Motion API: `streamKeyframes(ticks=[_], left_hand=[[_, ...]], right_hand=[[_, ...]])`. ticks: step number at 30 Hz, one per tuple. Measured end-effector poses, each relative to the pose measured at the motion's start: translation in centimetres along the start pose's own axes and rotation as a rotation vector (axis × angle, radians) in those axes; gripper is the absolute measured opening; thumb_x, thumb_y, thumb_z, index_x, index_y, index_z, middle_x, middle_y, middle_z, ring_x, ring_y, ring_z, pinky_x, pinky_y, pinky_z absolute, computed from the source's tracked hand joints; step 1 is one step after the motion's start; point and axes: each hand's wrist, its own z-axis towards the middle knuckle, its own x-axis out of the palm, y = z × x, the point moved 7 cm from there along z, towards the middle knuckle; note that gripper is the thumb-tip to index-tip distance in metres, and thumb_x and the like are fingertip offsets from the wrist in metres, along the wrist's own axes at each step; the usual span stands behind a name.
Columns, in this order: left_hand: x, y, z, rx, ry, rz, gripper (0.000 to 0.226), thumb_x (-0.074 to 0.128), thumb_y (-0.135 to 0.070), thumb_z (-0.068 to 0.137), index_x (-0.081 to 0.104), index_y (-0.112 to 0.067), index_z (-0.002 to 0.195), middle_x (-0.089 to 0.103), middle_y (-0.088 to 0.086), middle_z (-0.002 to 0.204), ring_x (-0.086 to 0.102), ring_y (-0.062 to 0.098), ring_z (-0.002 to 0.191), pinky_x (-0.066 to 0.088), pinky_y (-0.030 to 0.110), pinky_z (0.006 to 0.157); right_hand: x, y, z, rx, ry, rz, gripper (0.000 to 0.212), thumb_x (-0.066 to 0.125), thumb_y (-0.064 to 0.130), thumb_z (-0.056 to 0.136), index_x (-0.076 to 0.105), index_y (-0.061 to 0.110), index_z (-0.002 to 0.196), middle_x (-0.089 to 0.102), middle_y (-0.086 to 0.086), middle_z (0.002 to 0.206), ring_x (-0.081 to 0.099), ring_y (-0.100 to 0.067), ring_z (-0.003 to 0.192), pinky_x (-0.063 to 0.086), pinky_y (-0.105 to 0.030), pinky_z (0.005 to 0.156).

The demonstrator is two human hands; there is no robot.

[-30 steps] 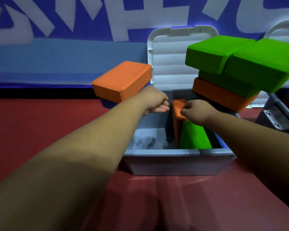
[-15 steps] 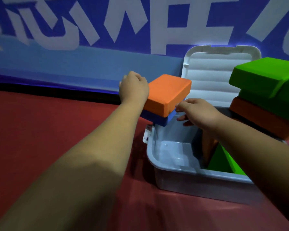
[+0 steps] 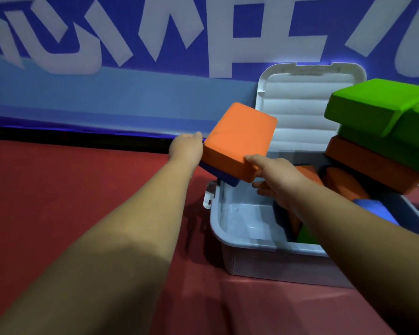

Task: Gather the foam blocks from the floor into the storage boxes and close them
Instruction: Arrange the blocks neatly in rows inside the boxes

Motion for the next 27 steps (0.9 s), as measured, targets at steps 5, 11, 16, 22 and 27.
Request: streamKeyframes(ticks=[5,11,16,22,27], left_hand=[[2.1,3.6,-0.2,-0.251,0.083,-0.159,0.053,0.074,-0.058,0.082,0.073,-0.010,0.105,0.072,0.008,0.089,0.063,0.026,0.070,0.053,0.033,0.062],[3.7,4.9,0.1,-0.264,0.037,0.050,0.090,0.079,-0.061,0.074,0.048,-0.008,0.139,0.061,0.017,0.133,0.068,0.040,0.107,0.060,0.054,0.088],[5.0,4.9,-0.5,-0.368,0.027,-0.144,0.105,0.086,-0.050,0.063,0.029,-0.014,0.144,0.058,0.013,0.130,0.065,0.037,0.103,0.059,0.054,0.088],[3.9,-2.1,-2.4,-0.090,-0.227,-0.335,0.086,0.087,-0.037,0.059,0.042,-0.014,0.128,0.057,0.013,0.129,0.064,0.028,0.097,0.055,0.032,0.083],[3.1,-11.1,-6.6,0.334,-0.376,0.112,0.076,0.073,-0.051,0.066,0.050,-0.025,0.134,0.045,0.002,0.135,0.053,0.029,0.121,0.047,0.037,0.093]], right_hand=[[-1.3,-1.6,-0.2,0.069,0.074,0.226,0.041,0.076,0.033,0.084,0.064,0.011,0.117,0.067,-0.016,0.107,0.075,-0.040,0.098,0.061,-0.051,0.088],[-5.6,-1.5,-0.9,0.090,0.001,0.407,0.030,0.070,0.028,0.083,0.065,0.019,0.111,0.054,-0.006,0.092,0.063,-0.028,0.089,0.059,-0.054,0.088],[-10.0,-0.9,-1.1,-0.006,-0.156,0.514,0.017,0.069,0.026,0.082,0.067,0.016,0.096,0.064,-0.008,0.089,0.060,-0.027,0.081,0.049,-0.043,0.078],[-15.4,-1.5,-0.2,-0.034,-0.344,0.570,0.045,0.076,0.043,0.062,0.072,0.018,0.099,0.071,-0.010,0.101,0.065,-0.027,0.081,0.056,-0.047,0.081],[-17.3,-0.9,-1.9,-0.002,-0.432,0.411,0.044,0.077,0.049,0.059,0.072,0.022,0.093,0.073,-0.012,0.103,0.074,-0.039,0.095,0.054,-0.072,0.078]])
